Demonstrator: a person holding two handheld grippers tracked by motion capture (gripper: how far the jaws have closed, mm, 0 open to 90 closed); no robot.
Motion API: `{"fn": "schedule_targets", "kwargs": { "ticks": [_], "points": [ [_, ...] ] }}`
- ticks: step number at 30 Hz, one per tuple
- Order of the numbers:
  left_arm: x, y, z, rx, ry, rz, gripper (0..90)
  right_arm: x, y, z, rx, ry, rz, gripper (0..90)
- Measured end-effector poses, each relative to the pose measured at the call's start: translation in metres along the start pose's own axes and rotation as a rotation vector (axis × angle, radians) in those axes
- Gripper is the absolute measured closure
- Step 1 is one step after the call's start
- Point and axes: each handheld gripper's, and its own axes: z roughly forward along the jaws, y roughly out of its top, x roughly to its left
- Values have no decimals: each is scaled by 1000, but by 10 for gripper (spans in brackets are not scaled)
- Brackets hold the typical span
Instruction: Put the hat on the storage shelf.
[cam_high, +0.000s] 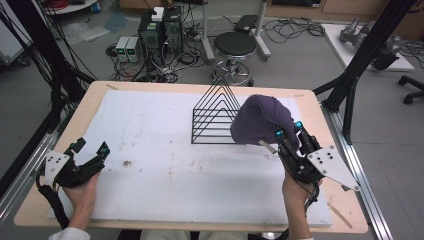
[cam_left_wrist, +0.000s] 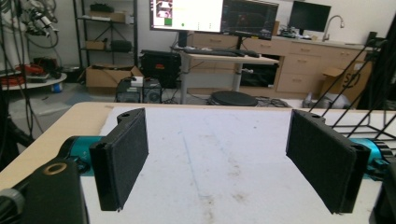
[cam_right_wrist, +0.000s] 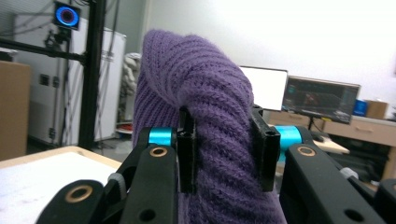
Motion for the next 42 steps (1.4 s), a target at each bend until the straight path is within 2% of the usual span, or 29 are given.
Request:
{"fn": "schedule_targets", "kwargs": {
  "ticks": [2,3,4,5,8,9,11,16,20,24,29,33,35,42],
  "points": [
    [-3,2,1,-4,-16,9,212,2,1,1,-4,9,0,688],
    [-5,4,1,-5,-27,11,219,7,4,5,-4,40,7,683],
    [-7,7,1,-8,-36,17,219,7,4,5,-4,40,7,683],
    [-9,9,0,-17,-46,25,226,14,5,9,-6,63,8,683],
    [-12,15,0,-35,-81,17,226,19,5,14,-7,83,4,682],
    [-14,17,2,-38,-98,16,226,26,5,19,-9,107,7,682],
    [-18,20,5,-41,-132,15,226,31,6,23,-12,125,12,682],
    [-30,24,10,-43,-215,15,222,40,7,31,-18,153,17,683],
    [-40,30,12,-50,-283,24,223,48,7,40,-23,177,44,684],
    [-49,37,21,-58,-351,17,225,58,4,55,-27,209,82,684],
    [-63,41,39,-60,-428,18,237,67,2,64,-26,226,88,684],
    [-71,40,47,-65,-447,38,268,74,0,70,-16,248,79,686],
    [-75,41,52,-71,-459,34,273,76,-1,73,-10,255,73,686],
    [-84,45,61,-67,-513,30,281,81,-2,79,-11,271,100,687]
  ]
}}
